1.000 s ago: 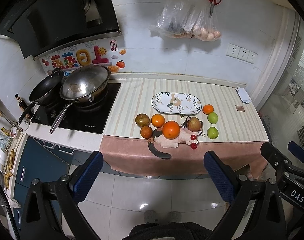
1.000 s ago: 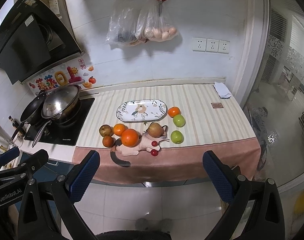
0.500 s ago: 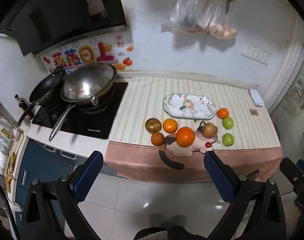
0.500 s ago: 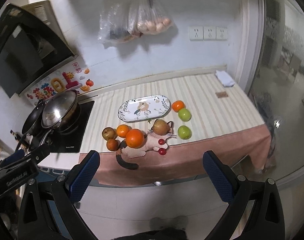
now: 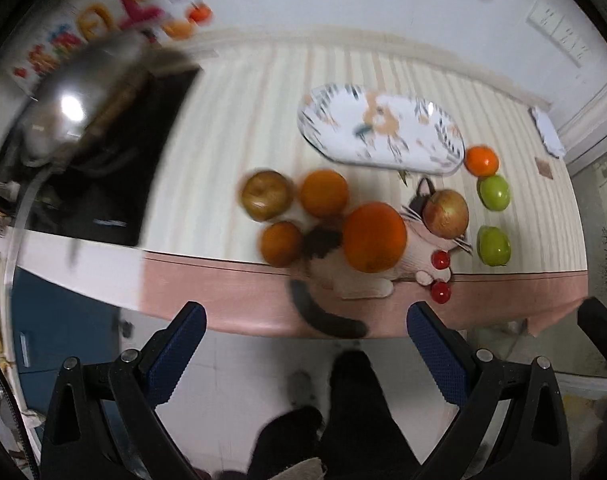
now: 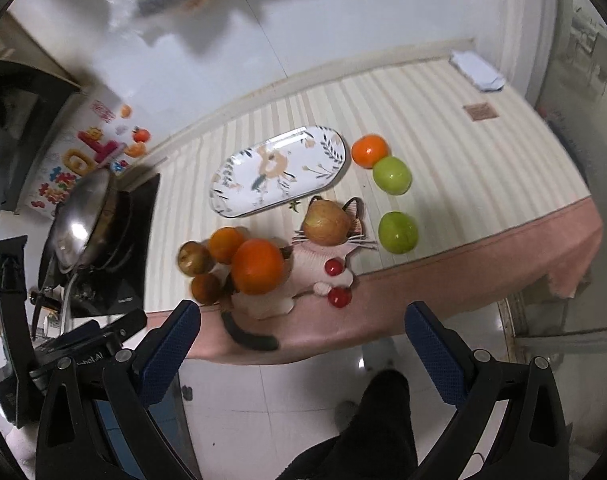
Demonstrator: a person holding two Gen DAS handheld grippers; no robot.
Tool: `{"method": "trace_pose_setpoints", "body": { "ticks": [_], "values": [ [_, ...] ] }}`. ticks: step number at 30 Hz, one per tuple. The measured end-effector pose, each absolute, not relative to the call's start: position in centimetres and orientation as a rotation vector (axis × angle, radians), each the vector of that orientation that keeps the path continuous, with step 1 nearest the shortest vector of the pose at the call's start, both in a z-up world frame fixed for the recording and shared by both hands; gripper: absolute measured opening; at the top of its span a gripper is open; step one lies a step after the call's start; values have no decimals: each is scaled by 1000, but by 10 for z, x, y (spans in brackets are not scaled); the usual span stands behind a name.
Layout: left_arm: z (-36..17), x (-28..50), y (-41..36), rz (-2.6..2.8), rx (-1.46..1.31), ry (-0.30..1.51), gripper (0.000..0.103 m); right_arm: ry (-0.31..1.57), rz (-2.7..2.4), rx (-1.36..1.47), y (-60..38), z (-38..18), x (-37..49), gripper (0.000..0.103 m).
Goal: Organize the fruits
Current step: 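Grasp the large orange with the left tool while the right tool grasps the apple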
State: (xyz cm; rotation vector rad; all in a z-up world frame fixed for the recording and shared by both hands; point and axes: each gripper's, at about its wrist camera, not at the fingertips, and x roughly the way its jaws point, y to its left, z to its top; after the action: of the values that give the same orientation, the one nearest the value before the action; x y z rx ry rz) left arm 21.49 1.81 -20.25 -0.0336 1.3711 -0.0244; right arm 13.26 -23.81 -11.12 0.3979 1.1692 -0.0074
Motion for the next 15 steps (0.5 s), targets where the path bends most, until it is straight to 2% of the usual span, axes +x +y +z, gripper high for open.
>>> {"method": "trace_pose_setpoints", "body": {
  "ticks": [7, 15],
  "values": [
    [-282, 277, -18, -62, -134, 1554, 102, 1323, 68, 439, -264, -198, 225, 102],
    [-340, 312, -40, -64, -75, 1676, 102, 1477, 120, 478, -276, -267, 289, 102]
  ]
}}
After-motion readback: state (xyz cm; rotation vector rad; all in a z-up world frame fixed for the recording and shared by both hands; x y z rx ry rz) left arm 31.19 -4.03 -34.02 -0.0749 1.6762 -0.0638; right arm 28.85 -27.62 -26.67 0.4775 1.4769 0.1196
